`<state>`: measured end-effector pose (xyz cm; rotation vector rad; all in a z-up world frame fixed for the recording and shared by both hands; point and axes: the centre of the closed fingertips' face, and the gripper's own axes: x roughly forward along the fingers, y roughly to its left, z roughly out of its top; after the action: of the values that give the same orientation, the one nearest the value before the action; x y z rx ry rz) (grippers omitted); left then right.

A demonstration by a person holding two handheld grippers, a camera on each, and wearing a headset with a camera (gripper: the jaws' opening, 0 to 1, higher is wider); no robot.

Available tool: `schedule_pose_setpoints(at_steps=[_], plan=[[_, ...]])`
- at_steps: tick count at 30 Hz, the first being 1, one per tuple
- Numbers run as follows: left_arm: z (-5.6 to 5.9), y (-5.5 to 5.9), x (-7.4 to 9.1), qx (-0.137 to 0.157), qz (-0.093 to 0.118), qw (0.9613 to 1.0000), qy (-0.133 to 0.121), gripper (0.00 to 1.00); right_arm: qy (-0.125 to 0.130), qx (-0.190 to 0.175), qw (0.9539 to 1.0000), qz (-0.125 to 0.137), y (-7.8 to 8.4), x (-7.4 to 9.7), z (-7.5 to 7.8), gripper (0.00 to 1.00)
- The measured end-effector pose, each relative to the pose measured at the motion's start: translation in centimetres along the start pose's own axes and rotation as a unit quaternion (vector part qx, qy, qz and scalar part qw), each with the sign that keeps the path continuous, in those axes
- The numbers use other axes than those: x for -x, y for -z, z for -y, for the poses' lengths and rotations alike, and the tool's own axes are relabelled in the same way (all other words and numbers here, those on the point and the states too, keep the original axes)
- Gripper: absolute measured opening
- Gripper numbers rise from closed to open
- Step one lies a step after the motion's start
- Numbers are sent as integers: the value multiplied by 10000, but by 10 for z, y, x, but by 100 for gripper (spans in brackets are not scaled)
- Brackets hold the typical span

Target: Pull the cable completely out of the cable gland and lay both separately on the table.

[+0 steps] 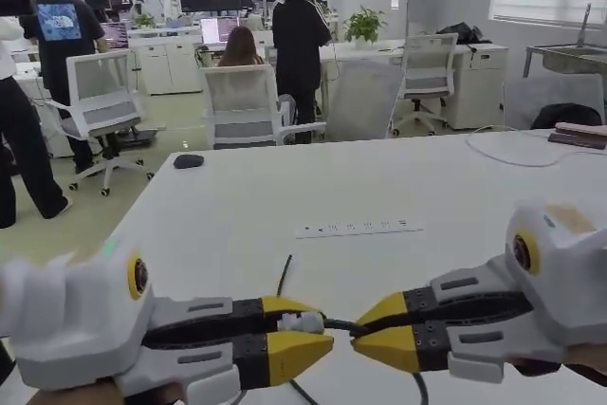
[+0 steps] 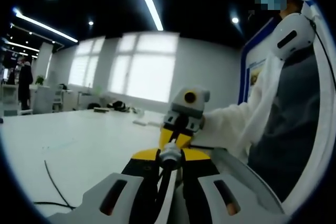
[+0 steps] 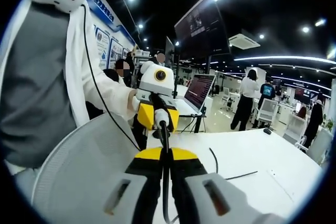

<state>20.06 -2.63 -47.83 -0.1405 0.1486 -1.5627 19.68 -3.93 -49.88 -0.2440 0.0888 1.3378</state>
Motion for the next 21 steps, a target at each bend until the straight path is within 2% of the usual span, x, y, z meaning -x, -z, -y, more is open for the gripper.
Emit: schedule_pose_setpoints(at_steps=[6, 13, 15, 21], plan=[[-5, 6, 5, 152, -12, 9998, -95, 16, 153, -90, 9995, -254, 24, 13, 5, 2], [-8, 6, 10, 291, 46, 9994, -163, 16, 360, -310, 9981, -400, 47, 28, 11, 2], [-7, 6, 9, 330, 60, 9993, -147, 16, 387, -344, 9978, -413, 49, 30, 12, 2], [-4, 11, 5, 231, -90, 9996, -135, 16, 374, -404, 9971, -520, 58, 31, 9, 3]])
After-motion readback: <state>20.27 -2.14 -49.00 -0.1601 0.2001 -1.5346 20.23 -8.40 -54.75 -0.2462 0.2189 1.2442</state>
